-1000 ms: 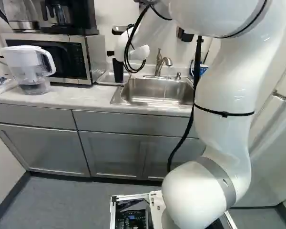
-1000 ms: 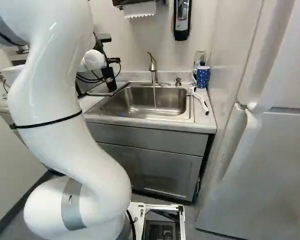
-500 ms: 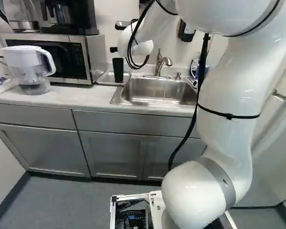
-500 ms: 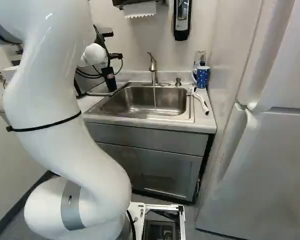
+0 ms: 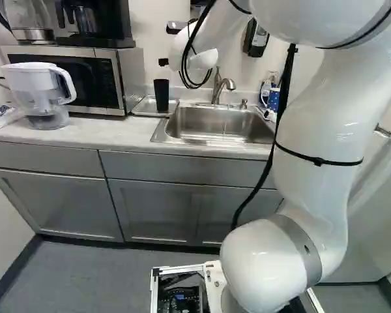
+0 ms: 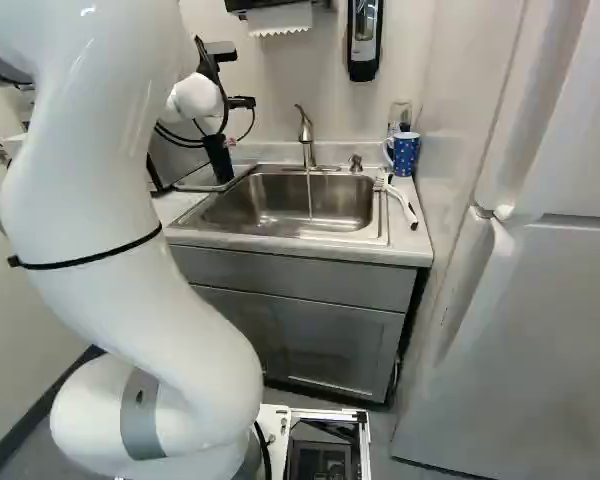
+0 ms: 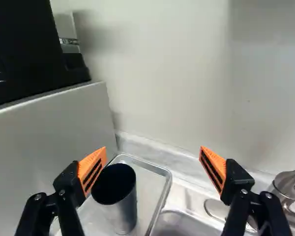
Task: Rinse the cup and place it in the tray
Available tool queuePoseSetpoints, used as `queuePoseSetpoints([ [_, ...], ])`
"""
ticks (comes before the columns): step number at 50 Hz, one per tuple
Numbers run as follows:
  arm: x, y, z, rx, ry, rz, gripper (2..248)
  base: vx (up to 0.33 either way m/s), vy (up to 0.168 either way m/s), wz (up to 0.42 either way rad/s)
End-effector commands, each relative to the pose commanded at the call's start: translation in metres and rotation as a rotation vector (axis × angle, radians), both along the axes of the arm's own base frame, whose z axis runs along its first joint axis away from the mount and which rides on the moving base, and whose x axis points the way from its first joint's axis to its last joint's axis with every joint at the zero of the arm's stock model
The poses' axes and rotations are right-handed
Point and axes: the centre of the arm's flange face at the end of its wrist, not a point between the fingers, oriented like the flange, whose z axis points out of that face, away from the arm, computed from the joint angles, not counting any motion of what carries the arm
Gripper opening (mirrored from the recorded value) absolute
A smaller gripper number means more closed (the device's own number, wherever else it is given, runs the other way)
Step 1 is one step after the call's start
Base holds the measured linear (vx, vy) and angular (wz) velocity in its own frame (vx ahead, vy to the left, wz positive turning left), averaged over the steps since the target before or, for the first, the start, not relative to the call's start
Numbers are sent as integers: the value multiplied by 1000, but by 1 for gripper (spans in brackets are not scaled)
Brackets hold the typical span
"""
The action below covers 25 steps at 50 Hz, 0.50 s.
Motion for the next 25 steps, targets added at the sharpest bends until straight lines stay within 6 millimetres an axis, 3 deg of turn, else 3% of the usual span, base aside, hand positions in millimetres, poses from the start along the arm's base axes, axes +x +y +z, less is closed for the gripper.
queuePoseSetpoints([
  [25, 6, -34, 24, 0, -11, -61, 247, 0, 0, 0],
])
